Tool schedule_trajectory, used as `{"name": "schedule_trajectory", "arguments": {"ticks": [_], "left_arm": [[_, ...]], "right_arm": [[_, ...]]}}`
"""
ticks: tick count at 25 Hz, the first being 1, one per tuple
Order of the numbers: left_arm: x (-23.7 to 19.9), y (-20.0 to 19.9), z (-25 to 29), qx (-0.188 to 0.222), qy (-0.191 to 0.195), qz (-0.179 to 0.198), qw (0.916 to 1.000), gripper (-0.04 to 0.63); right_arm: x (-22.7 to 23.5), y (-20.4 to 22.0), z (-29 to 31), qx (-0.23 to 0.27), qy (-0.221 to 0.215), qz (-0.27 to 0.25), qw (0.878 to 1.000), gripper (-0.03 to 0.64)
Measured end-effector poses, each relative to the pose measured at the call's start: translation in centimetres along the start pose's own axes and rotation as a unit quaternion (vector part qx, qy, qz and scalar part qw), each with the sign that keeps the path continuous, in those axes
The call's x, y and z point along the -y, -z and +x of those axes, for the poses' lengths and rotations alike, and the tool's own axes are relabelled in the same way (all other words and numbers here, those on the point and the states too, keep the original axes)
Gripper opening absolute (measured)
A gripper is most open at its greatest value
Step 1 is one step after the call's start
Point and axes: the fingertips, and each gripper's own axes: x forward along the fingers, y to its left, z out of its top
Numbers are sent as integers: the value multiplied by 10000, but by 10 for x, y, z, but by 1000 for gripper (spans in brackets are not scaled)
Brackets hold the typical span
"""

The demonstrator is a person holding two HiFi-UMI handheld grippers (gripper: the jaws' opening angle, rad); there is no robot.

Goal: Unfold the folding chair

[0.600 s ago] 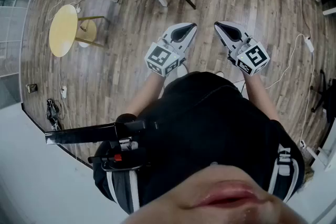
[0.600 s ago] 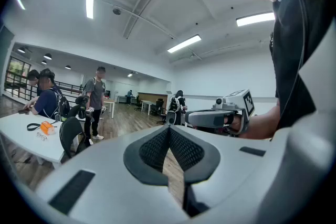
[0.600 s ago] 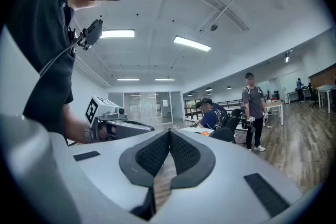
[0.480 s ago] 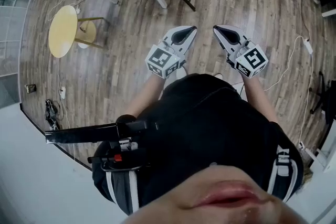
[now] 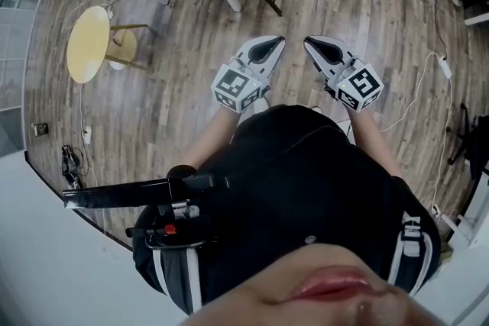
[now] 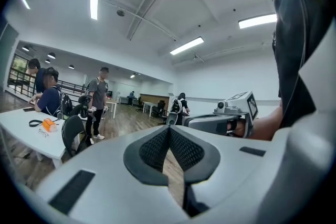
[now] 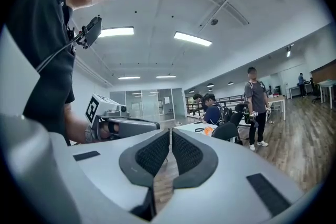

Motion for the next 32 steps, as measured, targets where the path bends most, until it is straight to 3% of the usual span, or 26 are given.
{"name": "schedule_trajectory", "arguments": {"ticks": [4, 9, 18, 26, 32], "left_arm": [[-1, -8, -6, 233, 220, -232, 9992, 5], [-17, -5, -15, 206, 28, -234, 9995, 5], [-43, 2, -51, 147, -39, 110, 9998, 3], [-88, -3, -85, 287, -48, -66, 9996, 5], [-126, -3, -78, 255, -87, -130, 9996, 5]], "right_arm": [[-3, -5, 8, -9, -39, -76, 10000, 8], [-17, -17, 24, 120, -343, -296, 9989, 8], [-39, -20, 74, 175, -663, -291, 9972, 8], [-48, -7, 121, 178, -248, -196, 9993, 8], [-35, -4, 144, 157, -12, -142, 9998, 8]]}}
